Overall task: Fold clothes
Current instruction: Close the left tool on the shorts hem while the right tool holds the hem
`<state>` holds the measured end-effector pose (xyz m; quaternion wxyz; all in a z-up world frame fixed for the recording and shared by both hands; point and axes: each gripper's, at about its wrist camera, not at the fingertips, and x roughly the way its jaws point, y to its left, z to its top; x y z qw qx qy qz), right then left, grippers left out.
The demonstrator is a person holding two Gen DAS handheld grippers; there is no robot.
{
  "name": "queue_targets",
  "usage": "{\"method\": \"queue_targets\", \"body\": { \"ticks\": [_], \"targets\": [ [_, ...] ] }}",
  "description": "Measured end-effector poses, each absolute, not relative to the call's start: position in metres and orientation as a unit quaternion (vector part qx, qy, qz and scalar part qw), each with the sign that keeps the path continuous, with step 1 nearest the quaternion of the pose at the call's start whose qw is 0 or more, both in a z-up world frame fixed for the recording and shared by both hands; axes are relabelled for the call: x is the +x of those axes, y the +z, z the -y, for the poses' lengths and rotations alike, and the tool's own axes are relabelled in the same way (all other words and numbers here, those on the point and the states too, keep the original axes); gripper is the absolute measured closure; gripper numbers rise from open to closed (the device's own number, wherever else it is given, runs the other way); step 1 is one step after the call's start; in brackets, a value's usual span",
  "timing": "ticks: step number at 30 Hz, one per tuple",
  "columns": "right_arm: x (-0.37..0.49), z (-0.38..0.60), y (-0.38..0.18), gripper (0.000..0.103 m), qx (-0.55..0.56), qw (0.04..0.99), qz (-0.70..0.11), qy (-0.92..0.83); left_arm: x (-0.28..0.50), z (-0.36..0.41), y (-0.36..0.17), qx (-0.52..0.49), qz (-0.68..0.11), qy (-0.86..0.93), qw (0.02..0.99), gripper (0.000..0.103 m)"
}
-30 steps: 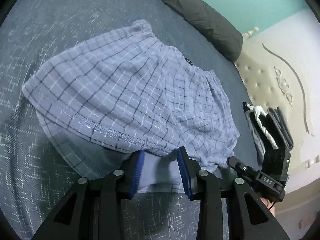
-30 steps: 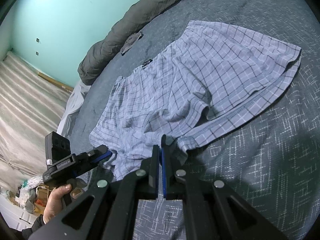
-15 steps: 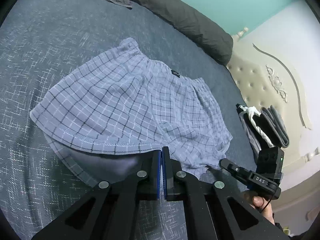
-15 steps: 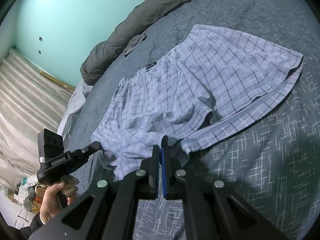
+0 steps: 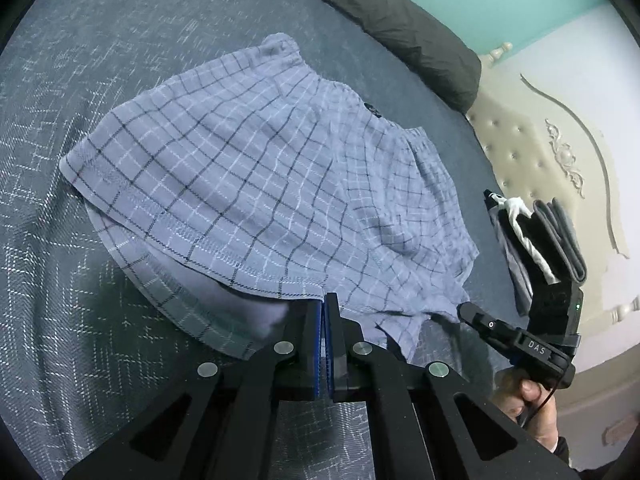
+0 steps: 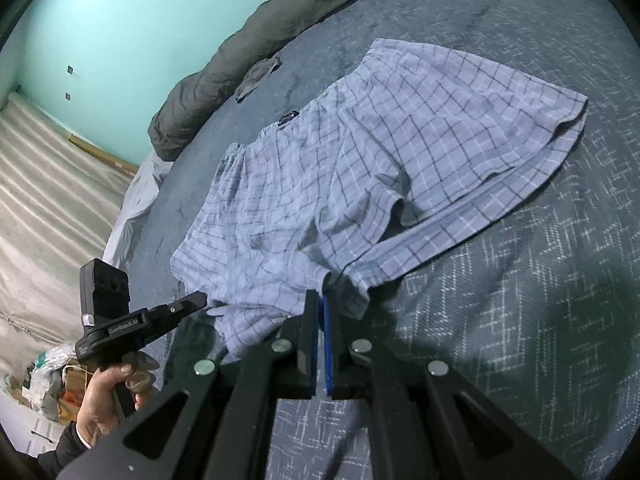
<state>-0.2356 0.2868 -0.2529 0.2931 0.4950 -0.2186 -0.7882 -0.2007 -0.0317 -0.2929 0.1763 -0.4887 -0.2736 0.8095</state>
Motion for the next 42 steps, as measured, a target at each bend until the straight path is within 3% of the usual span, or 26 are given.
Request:
{"method": "queue_targets", "body": {
  "ticks": [8, 11, 21, 32, 33, 35, 42],
  "targets": [
    [-0.242, -0.288, -0.252, 0.101, 0.483, 0.299, 0.236, -0.788, -0.190, 0.016, -0.281, -0.487, 0.263, 0.809, 0.199, 0.098],
    [-0.243, -0.289, -0.252, 0.101, 0.483, 0.299, 0.238, -0.788, -0.185, -0.001, -0.281, -0.496, 0.254, 0.802, 0.214, 0.086],
    [-0.242, -0.291, -0.251, 0.101, 0.485, 0.302, 0.242, -0.784, -0.182, -0.039, -0.299, -0.524, 0.242, 0.784, 0.229, 0.084],
    [-0.242, -0.290, -0.250, 0.101, 0.486, 0.307, 0.243, -0.782, -0.182, -0.047, -0.307, -0.528, 0.223, 0.786, 0.231, 0.086],
    [-0.242, -0.290, -0.251, 0.101, 0.486, 0.307, 0.242, -0.781, -0.183, -0.049, -0.306, -0.526, 0.217, 0.788, 0.233, 0.087],
    [-0.242, -0.290, -0.250, 0.101, 0.487, 0.307, 0.242, -0.781, -0.184, -0.052, -0.303, -0.525, 0.209, 0.789, 0.240, 0.102],
    [-0.246, -0.299, -0.245, 0.101, 0.480, 0.306, 0.257, -0.781, -0.169, -0.048, -0.284, -0.513, 0.187, 0.797, 0.260, 0.102]
  ]
}}
